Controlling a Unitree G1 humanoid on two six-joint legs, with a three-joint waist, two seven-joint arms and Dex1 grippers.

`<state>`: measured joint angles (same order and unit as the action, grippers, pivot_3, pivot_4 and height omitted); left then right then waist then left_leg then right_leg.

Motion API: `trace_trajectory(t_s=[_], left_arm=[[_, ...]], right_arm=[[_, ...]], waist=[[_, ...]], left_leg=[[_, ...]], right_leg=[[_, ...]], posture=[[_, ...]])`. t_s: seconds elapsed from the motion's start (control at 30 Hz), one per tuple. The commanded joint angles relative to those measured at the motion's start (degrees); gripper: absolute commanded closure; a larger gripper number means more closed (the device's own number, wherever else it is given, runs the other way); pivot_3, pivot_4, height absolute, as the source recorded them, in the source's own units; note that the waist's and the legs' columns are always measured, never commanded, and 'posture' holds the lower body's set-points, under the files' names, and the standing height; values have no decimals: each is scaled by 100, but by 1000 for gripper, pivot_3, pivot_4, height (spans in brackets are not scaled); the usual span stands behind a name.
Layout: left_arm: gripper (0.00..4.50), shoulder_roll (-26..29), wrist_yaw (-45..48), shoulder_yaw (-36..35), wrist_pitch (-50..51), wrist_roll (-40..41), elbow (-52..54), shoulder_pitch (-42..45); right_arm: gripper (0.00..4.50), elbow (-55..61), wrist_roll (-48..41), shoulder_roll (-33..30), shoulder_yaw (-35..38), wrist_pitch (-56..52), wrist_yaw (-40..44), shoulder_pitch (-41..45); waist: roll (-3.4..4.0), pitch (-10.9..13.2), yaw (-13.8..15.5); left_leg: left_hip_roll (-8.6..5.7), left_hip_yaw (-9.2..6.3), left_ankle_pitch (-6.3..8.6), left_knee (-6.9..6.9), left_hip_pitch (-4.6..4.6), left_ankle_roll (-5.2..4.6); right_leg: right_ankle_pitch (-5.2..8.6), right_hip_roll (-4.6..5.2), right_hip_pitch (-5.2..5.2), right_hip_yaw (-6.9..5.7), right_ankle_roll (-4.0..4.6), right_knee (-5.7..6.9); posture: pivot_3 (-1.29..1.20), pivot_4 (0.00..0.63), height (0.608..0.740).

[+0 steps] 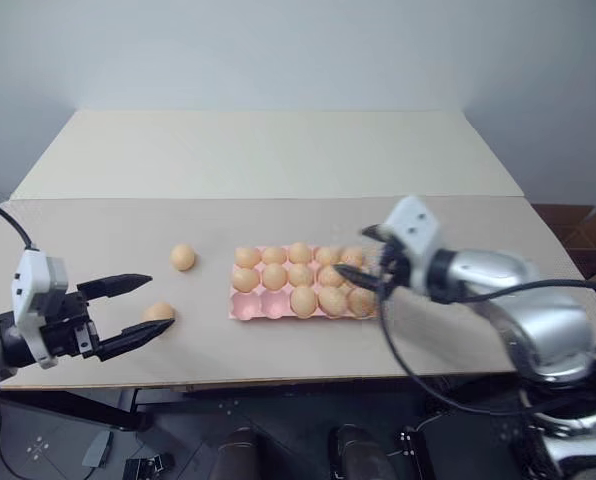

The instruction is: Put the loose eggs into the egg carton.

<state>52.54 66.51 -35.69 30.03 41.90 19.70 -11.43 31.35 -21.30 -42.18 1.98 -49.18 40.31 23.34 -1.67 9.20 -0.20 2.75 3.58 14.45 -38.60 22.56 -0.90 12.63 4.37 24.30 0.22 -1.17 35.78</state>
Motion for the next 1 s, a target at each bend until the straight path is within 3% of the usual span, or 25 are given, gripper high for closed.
trace_trajectory(t_s=[0.03,0.17,0.3,0.7,0.87,1.0], left_arm=[[0,143,161,-431,-136,-86,-129,-148],[0,151,316,-793,-151,-147,-316,-418],[0,68,430,-970,-197,-167,-336,-682],[0,-120,464,-1317,-225,-199,-695,-1266],[0,-293,67,-800,-338,-530,-602,-1186],[0,-442,-820,-200,146,-656,-416,-731]], right_arm=[[55,-86,-305,-313,871,1022,817,-569],[55,-600,-828,-525,1695,1618,1769,-1337],[55,-1110,-834,-738,1861,1987,2264,-1822],[55,-785,-1040,-683,1765,2012,2013,-1871],[55,-564,-1090,-599,1679,2006,1859,-1870],[55,-512,-1133,-561,1619,1993,1815,-1823]], waist=[[-1,0,-4],[-2,1,-61],[-3,2,-53],[-3,2,-46],[-3,2,-22],[-4,2,15]], left_leg=[[0,1,0,2,-1,0],[7,8,0,7,-19,0],[8,17,0,7,-31,0],[9,34,0,7,-34,1],[8,35,1,7,-34,2],[7,35,1,7,-34,2]], right_leg=[[0,-1,1,1,0,1],[4,-8,-2,11,-1,9],[39,-7,-8,21,5,11],[39,-3,-1,40,3,12],[39,0,-3,40,3,10],[32,0,-4,41,11,10]], posture=[[0,150,740],[0,150,740],[0,150,740],[0,150,740],[0,150,740],[0,150,740]])
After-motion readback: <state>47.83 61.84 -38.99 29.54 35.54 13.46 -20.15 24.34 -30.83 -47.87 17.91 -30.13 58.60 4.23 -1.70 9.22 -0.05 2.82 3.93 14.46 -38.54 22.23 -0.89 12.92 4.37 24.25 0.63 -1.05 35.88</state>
